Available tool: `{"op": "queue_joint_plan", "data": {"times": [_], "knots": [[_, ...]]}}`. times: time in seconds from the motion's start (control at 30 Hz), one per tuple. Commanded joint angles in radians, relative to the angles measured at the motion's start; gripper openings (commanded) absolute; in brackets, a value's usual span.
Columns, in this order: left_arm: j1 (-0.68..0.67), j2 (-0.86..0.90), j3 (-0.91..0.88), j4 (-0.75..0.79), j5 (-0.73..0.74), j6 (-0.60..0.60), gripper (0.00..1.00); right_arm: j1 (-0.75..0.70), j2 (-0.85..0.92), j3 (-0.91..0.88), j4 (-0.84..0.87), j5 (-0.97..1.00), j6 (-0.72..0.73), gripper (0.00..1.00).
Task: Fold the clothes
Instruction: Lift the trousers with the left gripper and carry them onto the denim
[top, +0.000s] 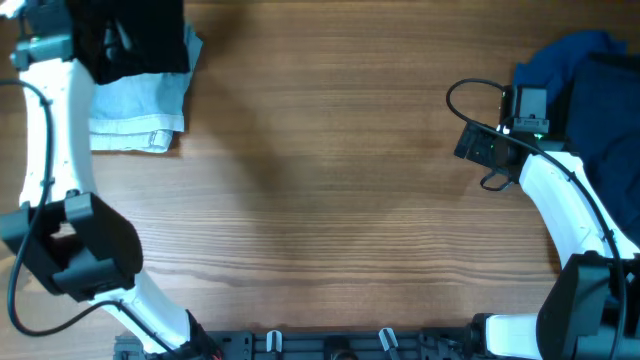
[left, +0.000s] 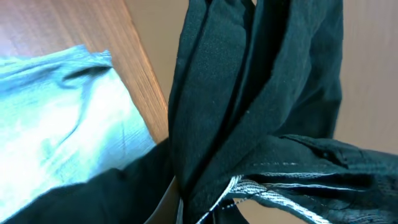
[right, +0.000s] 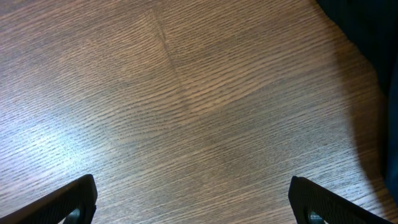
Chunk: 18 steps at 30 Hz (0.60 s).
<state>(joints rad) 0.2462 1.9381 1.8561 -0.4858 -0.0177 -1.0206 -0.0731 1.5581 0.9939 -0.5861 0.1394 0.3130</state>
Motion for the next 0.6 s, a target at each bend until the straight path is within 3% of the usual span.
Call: {"op": "queue_joint_plan", "data": {"times": [0.0,0.27,0.47,0.57], "knots": [[0.078,-0.053,0.011,0.006,0.064,-0.196,0.04,0.001,-0.010,0.008,0.002,0.018,0.002,1.00],[0.142,-0.002,0.010,-0.034,0.078,-0.294,0.04,0.001,-0.010,0.008,0.002,0.018,0.002,1.00],[0.145,0.027,0.010,0.042,0.159,-0.453,0.04,0.001,-0.010,0.008,0.002,0.018,0.002,1.00],[0.145,0.029,0.010,0.102,0.159,-0.477,0.04,0.001,-0.010,0.008,0.002,0.018,0.002,1.00]]}}
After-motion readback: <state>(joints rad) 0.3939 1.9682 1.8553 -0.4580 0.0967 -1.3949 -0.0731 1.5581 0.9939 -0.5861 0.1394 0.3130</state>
